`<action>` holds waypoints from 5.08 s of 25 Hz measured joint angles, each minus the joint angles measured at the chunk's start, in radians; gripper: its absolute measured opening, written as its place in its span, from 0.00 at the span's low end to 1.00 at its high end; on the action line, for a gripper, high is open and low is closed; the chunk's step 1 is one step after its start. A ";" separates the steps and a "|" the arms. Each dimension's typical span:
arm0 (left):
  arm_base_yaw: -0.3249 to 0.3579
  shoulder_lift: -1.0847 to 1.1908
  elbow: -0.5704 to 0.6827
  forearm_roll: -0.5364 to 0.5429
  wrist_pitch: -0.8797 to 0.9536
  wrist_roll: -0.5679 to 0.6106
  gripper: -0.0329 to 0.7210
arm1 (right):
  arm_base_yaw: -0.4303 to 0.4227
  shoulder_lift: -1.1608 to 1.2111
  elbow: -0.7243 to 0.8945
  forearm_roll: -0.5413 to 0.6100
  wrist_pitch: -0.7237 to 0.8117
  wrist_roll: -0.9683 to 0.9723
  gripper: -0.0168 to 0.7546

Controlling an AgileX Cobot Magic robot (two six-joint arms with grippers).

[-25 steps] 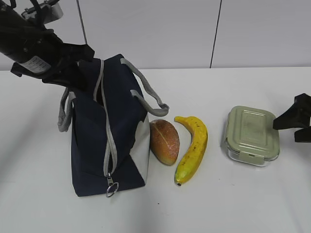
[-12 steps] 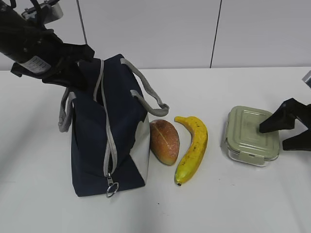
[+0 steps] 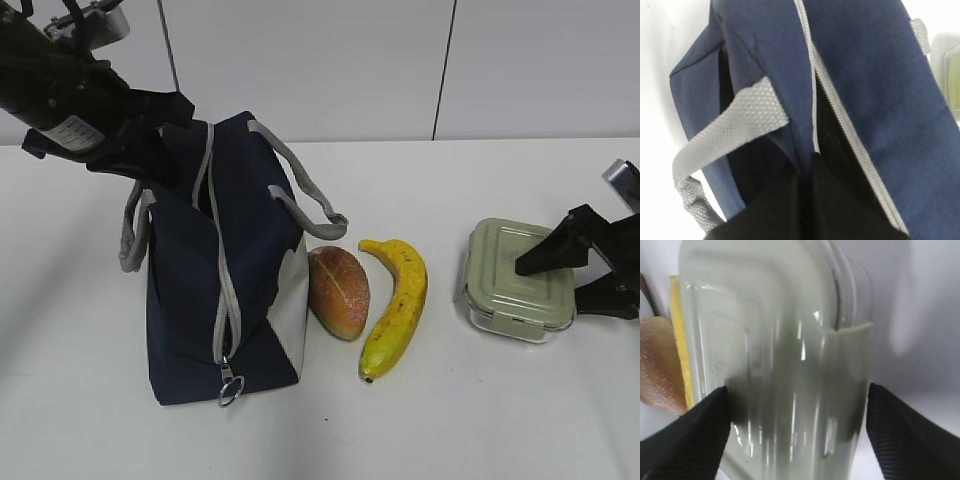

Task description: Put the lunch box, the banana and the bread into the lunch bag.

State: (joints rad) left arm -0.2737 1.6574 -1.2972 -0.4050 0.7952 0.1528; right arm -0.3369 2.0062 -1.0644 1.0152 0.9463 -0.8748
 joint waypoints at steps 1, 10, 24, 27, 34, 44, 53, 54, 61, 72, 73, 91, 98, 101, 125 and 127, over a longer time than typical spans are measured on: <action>0.000 0.000 0.000 0.001 0.000 0.000 0.04 | 0.000 0.007 0.000 0.011 0.008 -0.002 0.81; 0.000 0.000 0.000 0.003 0.000 0.000 0.04 | 0.000 0.049 -0.005 0.096 0.055 -0.057 0.78; 0.000 0.000 0.000 0.003 0.000 0.000 0.04 | -0.002 0.063 -0.005 0.181 0.110 -0.073 0.51; 0.000 0.000 0.000 0.003 0.000 0.000 0.04 | -0.002 0.064 -0.035 0.195 0.144 -0.073 0.51; 0.000 0.000 0.000 -0.016 0.000 0.000 0.04 | 0.010 0.044 -0.093 0.399 0.169 -0.105 0.51; 0.000 -0.007 0.000 -0.185 0.000 0.169 0.04 | 0.235 -0.134 -0.161 0.413 0.187 -0.033 0.51; 0.000 -0.007 -0.001 -0.199 -0.003 0.202 0.04 | 0.369 -0.162 -0.366 0.332 0.210 0.160 0.51; 0.000 -0.007 -0.001 -0.199 -0.003 0.202 0.04 | 0.386 -0.162 -0.374 0.316 0.212 0.172 0.51; 0.000 -0.007 -0.001 -0.200 -0.004 0.209 0.04 | 0.451 -0.151 -0.386 0.249 0.236 0.214 0.51; 0.000 -0.007 -0.001 -0.200 -0.005 0.210 0.04 | 0.457 -0.107 -0.389 0.054 0.238 0.327 0.51; 0.000 -0.007 -0.001 -0.201 -0.005 0.210 0.04 | 0.457 -0.107 -0.389 0.049 0.238 0.332 0.51; 0.000 -0.007 -0.001 -0.200 -0.007 0.211 0.04 | 0.621 -0.057 -0.553 -0.258 0.221 0.626 0.51; 0.000 -0.007 -0.001 -0.206 -0.010 0.213 0.04 | 0.642 -0.020 -0.623 -0.362 0.227 0.712 0.51; 0.000 -0.007 -0.001 -0.206 -0.010 0.219 0.04 | 0.663 -0.006 -0.633 -0.362 0.230 0.718 0.51; 0.002 -0.010 -0.005 -0.228 -0.031 0.241 0.04 | 0.683 0.020 -0.656 -0.195 0.173 0.724 0.51; 0.002 -0.010 -0.005 -0.237 -0.025 0.253 0.04 | 0.684 0.039 -0.658 -0.175 0.164 0.724 0.51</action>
State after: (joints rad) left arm -0.2719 1.6477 -1.3025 -0.6421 0.7701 0.4053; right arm 0.3476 2.0456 -1.7224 0.8405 1.1108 -0.1507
